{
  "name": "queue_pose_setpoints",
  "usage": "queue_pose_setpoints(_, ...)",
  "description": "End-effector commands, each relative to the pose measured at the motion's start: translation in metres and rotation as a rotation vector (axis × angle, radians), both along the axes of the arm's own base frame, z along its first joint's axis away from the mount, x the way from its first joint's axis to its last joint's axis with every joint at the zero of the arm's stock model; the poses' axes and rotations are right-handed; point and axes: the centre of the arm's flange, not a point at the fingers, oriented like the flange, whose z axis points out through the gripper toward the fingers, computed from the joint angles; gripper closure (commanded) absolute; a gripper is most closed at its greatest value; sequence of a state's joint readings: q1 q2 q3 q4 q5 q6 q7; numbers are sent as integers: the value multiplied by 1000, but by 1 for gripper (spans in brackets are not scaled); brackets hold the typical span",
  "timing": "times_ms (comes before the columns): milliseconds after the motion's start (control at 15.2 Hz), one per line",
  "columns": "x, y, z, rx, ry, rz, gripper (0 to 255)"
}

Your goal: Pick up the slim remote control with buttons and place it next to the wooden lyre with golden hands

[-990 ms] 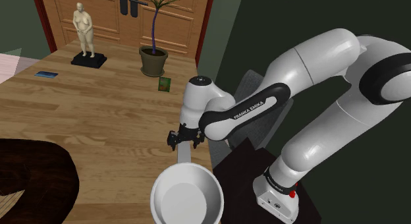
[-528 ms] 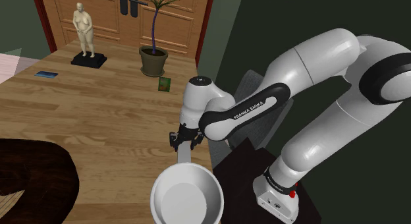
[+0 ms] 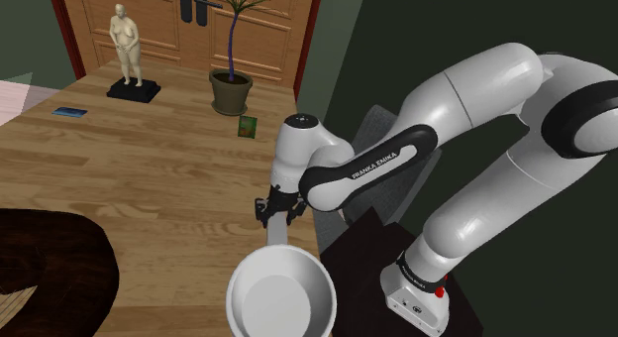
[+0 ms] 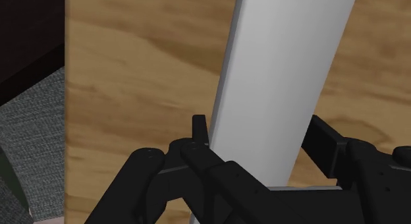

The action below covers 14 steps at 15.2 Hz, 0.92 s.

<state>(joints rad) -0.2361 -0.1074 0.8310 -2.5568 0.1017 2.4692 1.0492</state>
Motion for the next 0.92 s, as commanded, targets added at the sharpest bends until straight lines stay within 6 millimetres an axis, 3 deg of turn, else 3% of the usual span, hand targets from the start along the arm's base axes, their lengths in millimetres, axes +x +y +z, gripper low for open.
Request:
queue_pose_setpoints(0, 0, 0, 8, 0, 0, 0, 255)
queue_pose_setpoints(858, 0, 0, 77, 0, 0, 0, 255)
